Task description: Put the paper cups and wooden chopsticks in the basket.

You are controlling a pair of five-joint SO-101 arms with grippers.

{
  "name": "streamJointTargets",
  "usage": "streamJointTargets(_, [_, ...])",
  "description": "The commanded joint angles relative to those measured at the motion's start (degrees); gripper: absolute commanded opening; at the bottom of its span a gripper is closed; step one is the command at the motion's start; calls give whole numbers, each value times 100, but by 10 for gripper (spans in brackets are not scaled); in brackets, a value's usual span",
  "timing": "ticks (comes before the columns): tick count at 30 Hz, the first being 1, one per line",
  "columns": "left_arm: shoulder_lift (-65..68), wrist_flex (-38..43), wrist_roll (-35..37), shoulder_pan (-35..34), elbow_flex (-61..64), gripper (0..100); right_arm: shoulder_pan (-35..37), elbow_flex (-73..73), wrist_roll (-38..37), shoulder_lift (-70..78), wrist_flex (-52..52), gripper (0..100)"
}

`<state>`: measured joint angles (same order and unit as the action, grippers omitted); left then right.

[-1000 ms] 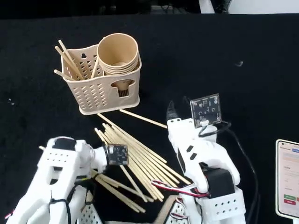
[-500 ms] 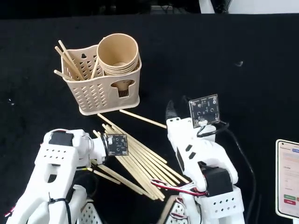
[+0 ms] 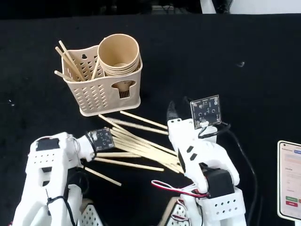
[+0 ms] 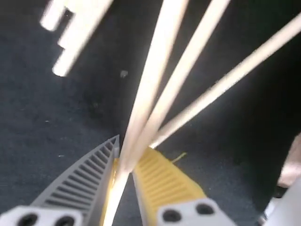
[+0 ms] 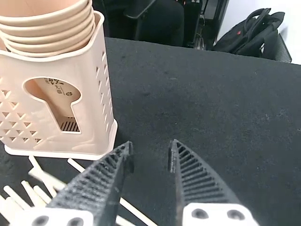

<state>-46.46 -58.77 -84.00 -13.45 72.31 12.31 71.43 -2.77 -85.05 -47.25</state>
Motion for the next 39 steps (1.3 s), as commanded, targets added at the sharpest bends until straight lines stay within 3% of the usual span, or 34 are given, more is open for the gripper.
streamJointTargets(1, [-70, 97, -923, -136, 22, 106, -79, -31, -26, -119, 105, 128])
streamJointTargets(7, [-79, 62, -905, -145, -391, 236, -79, -31, -26, -119, 105, 128])
streamJointTargets(11, [-79, 62, -422, 286, -382, 238, -79, -31, -26, -119, 105, 129])
streamJointTargets(20, [-18, 114, 1090, 2035, -259, 239, -79, -22, -35, -119, 97, 129])
streamJointTargets(28, [-9, 114, 1336, 2334, -215, 238, -79, -22, -26, -119, 88, 129])
streamJointTargets(31, [-9, 79, 1336, 2352, -75, 198, -79, -13, -26, -119, 88, 129])
streamJointTargets(34, [-9, 70, 1345, 2378, 136, 92, -79, -13, -26, -119, 88, 129])
streamJointTargets(39, [-70, 53, 1468, 2360, 321, 87, -79, -13, -35, -119, 88, 129])
